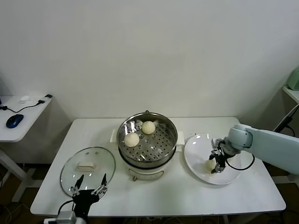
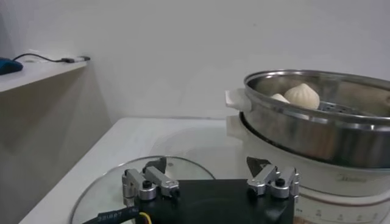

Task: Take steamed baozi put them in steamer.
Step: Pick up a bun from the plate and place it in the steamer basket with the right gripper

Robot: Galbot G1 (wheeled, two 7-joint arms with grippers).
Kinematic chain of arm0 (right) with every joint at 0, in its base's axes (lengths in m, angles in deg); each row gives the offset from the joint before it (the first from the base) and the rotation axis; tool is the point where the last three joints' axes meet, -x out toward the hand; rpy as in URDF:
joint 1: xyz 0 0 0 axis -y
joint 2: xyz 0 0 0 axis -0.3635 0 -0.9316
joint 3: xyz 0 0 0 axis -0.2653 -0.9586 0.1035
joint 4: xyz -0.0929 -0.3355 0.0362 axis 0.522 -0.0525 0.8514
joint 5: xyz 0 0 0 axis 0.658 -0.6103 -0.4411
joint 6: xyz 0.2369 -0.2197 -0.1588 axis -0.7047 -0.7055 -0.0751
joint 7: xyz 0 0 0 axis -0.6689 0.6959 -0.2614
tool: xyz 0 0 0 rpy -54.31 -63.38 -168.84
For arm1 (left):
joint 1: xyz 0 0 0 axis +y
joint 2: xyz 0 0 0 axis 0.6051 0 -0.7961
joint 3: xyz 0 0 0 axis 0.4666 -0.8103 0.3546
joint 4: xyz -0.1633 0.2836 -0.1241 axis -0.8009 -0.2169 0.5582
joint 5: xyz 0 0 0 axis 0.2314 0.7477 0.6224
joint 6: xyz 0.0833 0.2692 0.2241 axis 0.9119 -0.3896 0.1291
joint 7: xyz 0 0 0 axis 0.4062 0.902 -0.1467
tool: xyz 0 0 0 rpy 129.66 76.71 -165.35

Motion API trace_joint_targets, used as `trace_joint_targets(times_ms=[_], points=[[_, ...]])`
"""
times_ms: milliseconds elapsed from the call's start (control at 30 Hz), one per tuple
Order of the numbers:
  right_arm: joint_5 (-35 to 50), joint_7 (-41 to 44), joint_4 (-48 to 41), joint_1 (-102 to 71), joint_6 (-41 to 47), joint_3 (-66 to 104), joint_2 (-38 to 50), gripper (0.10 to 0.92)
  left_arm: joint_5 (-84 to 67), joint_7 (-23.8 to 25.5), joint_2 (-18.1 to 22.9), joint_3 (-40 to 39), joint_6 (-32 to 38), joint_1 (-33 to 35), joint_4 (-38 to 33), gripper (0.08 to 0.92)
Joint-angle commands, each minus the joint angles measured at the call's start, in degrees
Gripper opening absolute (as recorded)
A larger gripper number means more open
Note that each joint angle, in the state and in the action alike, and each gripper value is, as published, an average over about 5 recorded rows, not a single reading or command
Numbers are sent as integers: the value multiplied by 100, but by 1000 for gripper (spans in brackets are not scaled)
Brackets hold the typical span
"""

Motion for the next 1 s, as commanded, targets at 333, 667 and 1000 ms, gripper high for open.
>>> trace_joint_targets(times_ms=[333,667,1000], points=[[715,1541,-539,4369,-2875,-1253,-2132,636,23,7,-48,-53,6,-43,-1,823],[-591,1287,1555,3670,-3994,-669,-3336,636,-34,11,-62,-28,-25,-104,0,823],[-2050,951,992,2254,-4562,-776,-3734,636,-50,4,-43,-14,-12,-77,1,823]])
